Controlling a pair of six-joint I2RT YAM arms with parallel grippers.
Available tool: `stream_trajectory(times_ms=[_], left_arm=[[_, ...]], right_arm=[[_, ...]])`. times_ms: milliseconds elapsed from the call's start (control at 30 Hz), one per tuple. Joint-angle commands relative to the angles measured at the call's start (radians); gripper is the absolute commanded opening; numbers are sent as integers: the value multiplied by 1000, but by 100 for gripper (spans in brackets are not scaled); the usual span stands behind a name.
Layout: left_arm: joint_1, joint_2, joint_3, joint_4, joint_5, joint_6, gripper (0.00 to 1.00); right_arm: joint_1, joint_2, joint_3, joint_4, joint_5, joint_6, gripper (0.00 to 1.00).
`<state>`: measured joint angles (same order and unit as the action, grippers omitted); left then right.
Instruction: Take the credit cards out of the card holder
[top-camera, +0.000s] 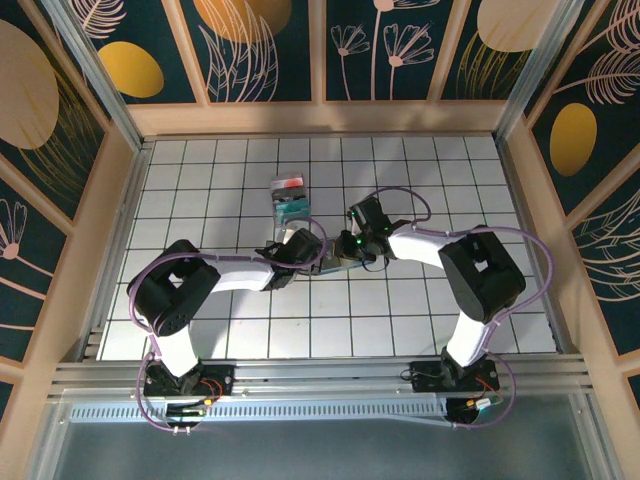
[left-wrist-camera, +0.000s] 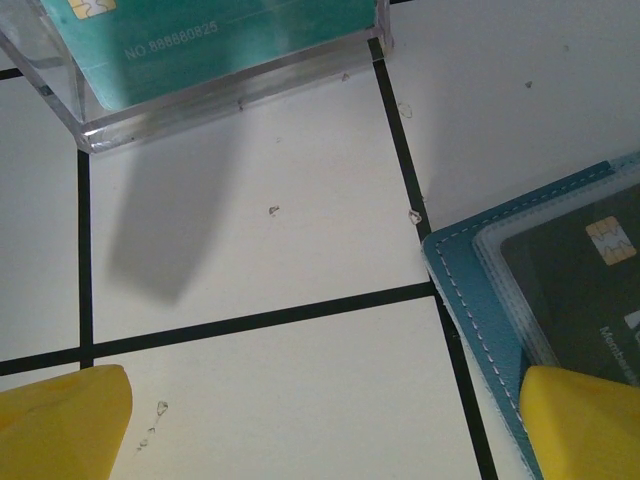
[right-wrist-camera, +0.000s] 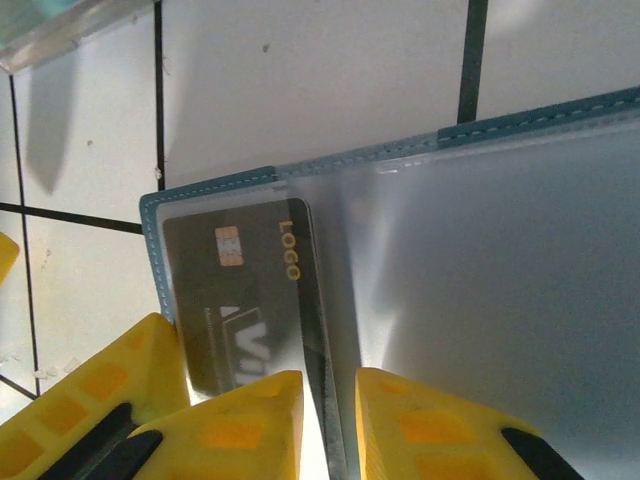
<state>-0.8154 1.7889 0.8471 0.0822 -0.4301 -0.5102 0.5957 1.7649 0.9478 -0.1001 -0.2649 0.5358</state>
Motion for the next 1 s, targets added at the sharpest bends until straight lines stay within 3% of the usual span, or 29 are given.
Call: stream_trajectory(times_ms=[0,367,967], left_arm=[[4,13,-8,-45,-9,4,99],[3,20,-3,-52,-6,4,99],[3,29,-2,-58,-4,15,99]], right_arm=[[6,23,21,25,-26,16,22],[4,36,25,35,-65,6,23],[-43,-4,-69,210,-278,71,21]])
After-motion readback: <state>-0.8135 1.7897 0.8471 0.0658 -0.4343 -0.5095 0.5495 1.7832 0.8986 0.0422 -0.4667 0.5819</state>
